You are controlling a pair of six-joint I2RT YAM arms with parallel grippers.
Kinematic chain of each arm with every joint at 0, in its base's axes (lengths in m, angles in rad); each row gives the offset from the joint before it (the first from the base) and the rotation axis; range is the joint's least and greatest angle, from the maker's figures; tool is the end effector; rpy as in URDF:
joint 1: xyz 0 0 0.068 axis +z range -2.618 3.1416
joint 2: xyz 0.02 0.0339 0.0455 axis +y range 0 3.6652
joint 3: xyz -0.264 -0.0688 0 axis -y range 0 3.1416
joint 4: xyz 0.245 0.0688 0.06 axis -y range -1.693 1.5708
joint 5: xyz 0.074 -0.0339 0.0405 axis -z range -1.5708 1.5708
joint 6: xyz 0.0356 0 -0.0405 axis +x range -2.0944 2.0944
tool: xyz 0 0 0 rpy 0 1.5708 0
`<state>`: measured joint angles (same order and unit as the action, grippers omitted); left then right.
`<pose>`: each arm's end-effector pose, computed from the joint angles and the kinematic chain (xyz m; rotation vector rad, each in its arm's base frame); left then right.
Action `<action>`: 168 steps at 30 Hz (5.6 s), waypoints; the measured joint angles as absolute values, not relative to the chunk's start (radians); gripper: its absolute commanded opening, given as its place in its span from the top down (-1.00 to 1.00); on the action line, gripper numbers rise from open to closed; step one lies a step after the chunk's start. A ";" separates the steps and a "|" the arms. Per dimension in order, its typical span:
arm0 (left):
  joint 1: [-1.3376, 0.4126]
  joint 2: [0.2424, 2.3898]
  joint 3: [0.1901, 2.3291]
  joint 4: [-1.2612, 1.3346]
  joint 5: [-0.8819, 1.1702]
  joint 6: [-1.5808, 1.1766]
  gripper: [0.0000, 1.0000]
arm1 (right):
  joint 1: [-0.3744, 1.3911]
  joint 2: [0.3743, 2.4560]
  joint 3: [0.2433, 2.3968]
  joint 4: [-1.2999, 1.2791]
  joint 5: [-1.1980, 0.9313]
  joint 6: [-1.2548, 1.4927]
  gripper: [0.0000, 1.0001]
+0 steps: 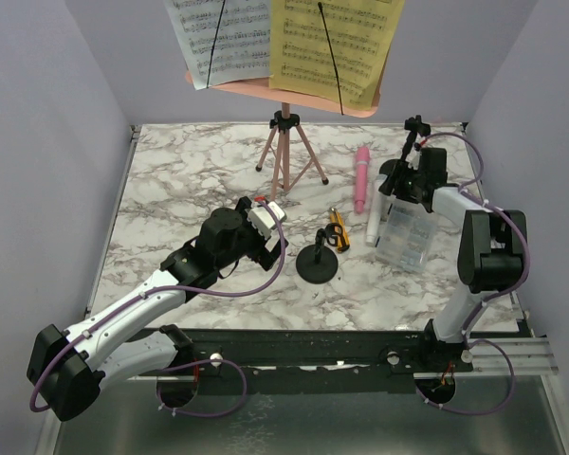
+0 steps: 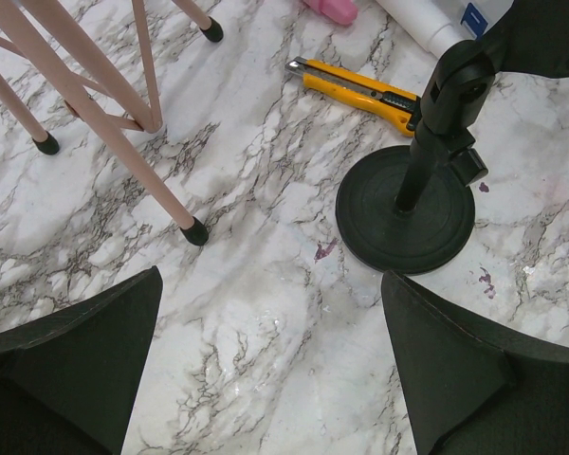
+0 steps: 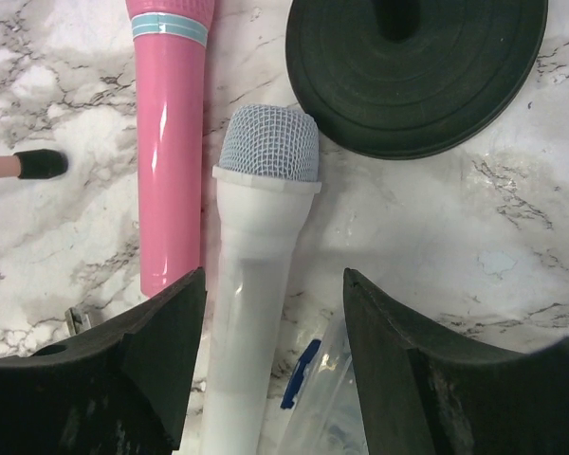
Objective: Pack up the instrument practice props
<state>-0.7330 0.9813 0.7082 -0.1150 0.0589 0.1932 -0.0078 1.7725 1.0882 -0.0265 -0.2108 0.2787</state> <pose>0.1671 -0.1533 0.2832 0.9198 1.7544 -0.4108 0.3832 0.0045 0.1928 0.2169 2.2814 0.3817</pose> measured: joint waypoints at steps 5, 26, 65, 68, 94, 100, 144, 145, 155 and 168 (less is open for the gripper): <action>-0.733 0.981 0.708 -0.115 0.059 0.194 -0.98 | -0.009 1.673 1.041 -0.011 -0.295 0.238 -0.38; -0.733 0.984 0.708 -0.116 0.059 0.196 -0.98 | -0.009 1.268 0.813 -0.134 -1.325 -0.459 -0.82; -0.733 0.994 0.708 -0.131 0.056 0.204 -0.98 | 0.327 1.855 1.212 -1.039 -1.478 -1.571 -0.33; -0.733 0.994 0.708 -0.132 0.056 0.204 -0.98 | 0.336 1.866 1.223 -1.041 -1.471 -1.563 -0.22; -0.733 0.994 0.708 -0.133 0.055 0.208 -0.98 | 0.372 1.811 1.205 -0.964 -1.406 -1.462 0.80; -0.733 0.994 0.708 -0.134 0.055 0.208 -0.98 | 0.372 1.704 1.187 -0.959 -1.344 -1.359 0.87; -0.733 1.000 0.708 -0.146 0.056 0.207 -0.98 | -0.323 1.214 0.927 -0.202 -1.060 -0.400 1.00; -0.733 1.000 0.708 -0.146 0.056 0.207 -0.98 | -0.326 1.214 0.927 -0.199 -1.050 -0.396 1.00; -0.733 1.000 0.708 -0.146 0.055 0.207 -0.98 | -0.338 1.214 0.927 -0.138 -0.969 -0.352 1.00; -0.733 0.997 0.708 -0.146 0.055 0.207 -0.98 | -0.363 1.218 0.926 -0.054 -0.861 -0.262 1.00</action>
